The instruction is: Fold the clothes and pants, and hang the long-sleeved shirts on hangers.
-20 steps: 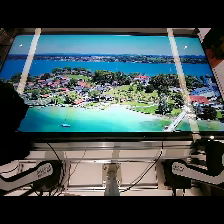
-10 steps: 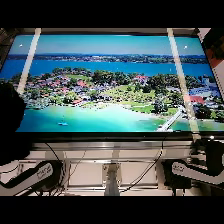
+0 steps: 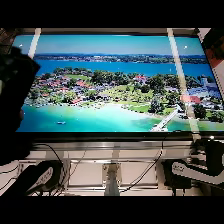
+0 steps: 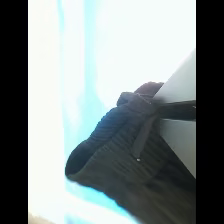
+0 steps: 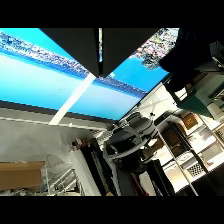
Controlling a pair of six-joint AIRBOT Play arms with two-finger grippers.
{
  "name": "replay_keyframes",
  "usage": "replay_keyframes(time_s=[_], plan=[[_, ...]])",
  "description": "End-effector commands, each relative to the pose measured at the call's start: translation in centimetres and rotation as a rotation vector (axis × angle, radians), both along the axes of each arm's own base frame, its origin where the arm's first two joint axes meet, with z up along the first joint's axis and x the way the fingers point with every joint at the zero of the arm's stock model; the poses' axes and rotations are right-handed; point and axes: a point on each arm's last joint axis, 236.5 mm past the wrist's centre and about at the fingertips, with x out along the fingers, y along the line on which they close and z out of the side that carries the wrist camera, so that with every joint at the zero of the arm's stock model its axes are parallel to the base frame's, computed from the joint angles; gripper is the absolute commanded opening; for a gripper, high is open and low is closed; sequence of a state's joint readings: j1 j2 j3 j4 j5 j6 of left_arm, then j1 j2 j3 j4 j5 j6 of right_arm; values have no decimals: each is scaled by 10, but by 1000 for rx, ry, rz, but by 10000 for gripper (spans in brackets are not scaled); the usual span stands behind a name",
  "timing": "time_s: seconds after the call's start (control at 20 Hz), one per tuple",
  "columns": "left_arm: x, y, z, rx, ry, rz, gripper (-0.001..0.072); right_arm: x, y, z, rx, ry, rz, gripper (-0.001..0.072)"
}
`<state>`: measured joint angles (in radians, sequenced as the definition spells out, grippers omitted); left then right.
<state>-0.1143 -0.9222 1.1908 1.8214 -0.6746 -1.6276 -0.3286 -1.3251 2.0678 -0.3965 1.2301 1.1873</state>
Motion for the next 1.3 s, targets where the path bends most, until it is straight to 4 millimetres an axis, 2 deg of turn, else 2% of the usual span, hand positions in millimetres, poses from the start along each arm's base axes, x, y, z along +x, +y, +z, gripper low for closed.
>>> replay_keyframes(time_s=[0.0, 0.1, 0.15, 0.35, 0.5, 0.65, 0.8, 0.95, 1.1, 1.25], plan=[[-17, -132, 69, -114, -247, -331, 8, -1, 0, 1, 2, -1, 1, 20], [-32, -193, 98, -236, -336, -463, 8, -1, 1, 2, 9, 0, 4, 20], [-36, -217, 104, -282, -347, -512, 8, -1, 1, 2, 8, 0, 5, 20], [-36, -309, 112, -374, -405, -678, 8, 0, -1, -3, -9, 8, -5, 20], [-17, -358, 105, -548, -362, -705, 8, 17, -28, -32, -138, 65, -133, 19], [-4, -404, 84, -555, -328, -743, 7, 34, -77, -62, -235, 169, -340, 19], [-5, -444, 68, -565, -315, -790, 6, 40, -120, -80, -297, 242, -511, 18], [-12, -475, 66, -673, -315, -828, 6, 40, -162, -100, -349, 324, -672, 18], [-18, -494, 69, -773, -320, -852, 6, 33, -199, -119, -400, 409, -815, 18], [-22, -501, 67, -780, -329, -869, 8, 27, -218, -125, -441, 437, -882, 19]])
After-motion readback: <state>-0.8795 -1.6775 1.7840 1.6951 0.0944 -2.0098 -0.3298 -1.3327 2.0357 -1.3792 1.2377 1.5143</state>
